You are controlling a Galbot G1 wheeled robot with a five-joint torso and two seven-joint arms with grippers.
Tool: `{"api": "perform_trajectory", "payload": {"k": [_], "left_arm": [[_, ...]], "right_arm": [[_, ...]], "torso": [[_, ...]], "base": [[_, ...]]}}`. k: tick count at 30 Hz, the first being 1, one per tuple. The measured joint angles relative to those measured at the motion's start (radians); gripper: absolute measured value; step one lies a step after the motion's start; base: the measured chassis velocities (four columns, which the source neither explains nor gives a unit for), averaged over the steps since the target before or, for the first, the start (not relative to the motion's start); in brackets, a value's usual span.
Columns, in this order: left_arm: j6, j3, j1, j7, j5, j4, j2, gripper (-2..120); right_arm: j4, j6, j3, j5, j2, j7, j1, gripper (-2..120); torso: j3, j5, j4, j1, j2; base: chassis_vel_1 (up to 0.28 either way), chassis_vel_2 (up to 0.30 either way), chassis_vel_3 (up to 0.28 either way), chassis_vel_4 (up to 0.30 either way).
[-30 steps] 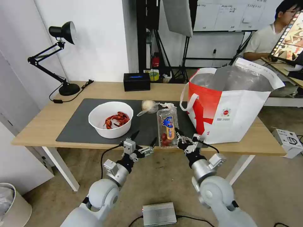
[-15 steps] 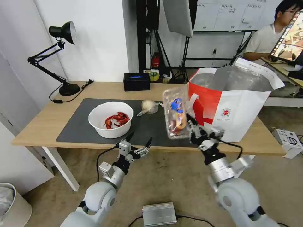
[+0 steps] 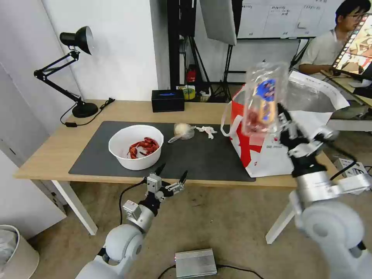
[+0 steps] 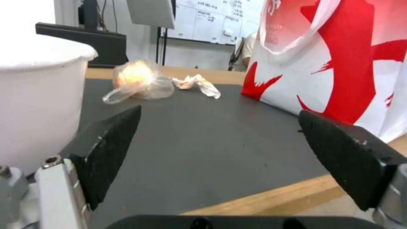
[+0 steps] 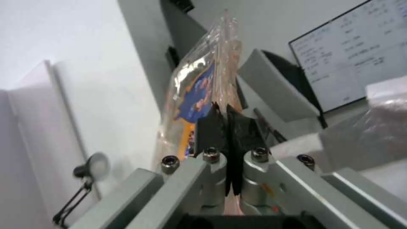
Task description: Pick up the trash from the table and place it into the takeout bag.
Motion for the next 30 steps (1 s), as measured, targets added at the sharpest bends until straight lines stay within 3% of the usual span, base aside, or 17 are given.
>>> {"api": "perform_trajectory", "payload": {"k": [11,30], "left_arm": [[-0.005,-0.019,0.023,0.003,0.01,0.0,-0.007,100],[-0.007,-0.039,0.046,0.007,0.017,-0.003,-0.014,100]], "right_arm": [[-0.106,-0.028,0.033,0.158,-0.062,0.129,0.183,0],[-0.257,-0.072,-0.016,0.37,-0.065,0.424,0.393,0]], "torso": [[0.0,-0.0002,0.0,0.0,0.0],[0.0,-0.0002,-0.0001,0.0,0.0]], "base": [[0.0,0.0,0.0,0.0],[0.0,0.0,0.0,0.0]]}}
